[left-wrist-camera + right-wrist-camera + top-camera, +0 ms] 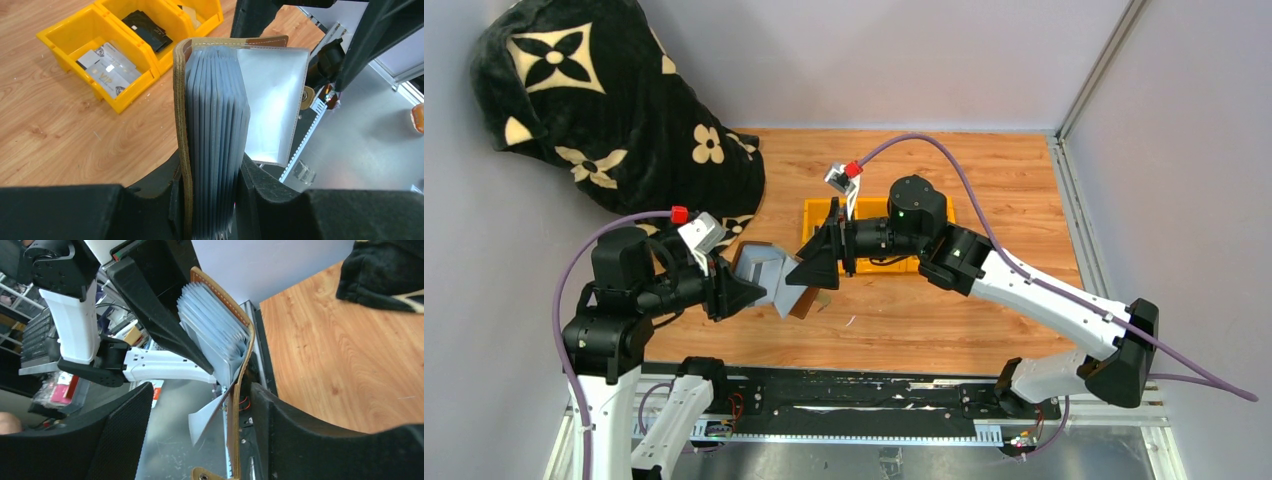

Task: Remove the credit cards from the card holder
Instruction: Remove the credit card from the card holder.

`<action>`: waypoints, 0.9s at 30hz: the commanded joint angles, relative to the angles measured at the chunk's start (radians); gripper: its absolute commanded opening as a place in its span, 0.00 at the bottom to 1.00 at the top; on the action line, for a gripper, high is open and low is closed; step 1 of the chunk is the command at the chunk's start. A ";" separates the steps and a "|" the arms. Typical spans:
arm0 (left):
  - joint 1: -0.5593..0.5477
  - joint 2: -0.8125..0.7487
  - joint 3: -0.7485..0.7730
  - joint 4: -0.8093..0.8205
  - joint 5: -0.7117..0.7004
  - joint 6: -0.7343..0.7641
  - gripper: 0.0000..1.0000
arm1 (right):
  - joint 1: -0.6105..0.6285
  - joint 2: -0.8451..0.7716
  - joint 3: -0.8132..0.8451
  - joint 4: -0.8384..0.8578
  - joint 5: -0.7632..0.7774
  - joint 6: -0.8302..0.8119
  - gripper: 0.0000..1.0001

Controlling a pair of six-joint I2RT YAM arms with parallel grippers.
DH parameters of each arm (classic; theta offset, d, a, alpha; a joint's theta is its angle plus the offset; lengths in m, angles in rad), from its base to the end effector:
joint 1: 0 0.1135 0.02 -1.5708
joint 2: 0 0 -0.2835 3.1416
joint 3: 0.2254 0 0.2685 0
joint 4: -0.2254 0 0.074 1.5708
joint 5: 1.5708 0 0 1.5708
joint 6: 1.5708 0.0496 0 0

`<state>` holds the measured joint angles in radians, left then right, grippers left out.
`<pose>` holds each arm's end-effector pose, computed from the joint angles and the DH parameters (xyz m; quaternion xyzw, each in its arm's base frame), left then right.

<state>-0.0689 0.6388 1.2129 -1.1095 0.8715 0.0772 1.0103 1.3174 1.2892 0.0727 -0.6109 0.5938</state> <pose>0.0679 -0.0427 0.4210 0.2658 0.7704 -0.3649 0.4502 0.1496 0.2919 0.4457 -0.3489 0.6000 0.6399 0.3298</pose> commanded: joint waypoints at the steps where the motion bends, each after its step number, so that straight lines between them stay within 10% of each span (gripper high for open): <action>1: -0.003 0.007 0.040 0.020 0.051 0.016 0.00 | 0.011 0.006 0.035 -0.062 -0.076 -0.064 0.68; 12: -0.002 0.012 0.040 0.019 0.156 -0.004 0.05 | 0.011 0.026 0.078 -0.213 -0.112 -0.140 0.13; 18: -0.003 0.038 0.016 0.019 0.258 -0.040 0.49 | 0.013 -0.006 0.053 -0.132 -0.202 -0.123 0.02; 27: -0.002 0.062 0.016 0.019 0.372 -0.066 0.50 | 0.013 -0.009 0.054 -0.155 -0.247 -0.135 0.00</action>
<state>-0.0689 0.6960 1.2301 -1.1080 1.1454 0.0338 1.0103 1.3300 1.3453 -0.1162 -0.8024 0.4698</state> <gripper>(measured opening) 0.523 0.042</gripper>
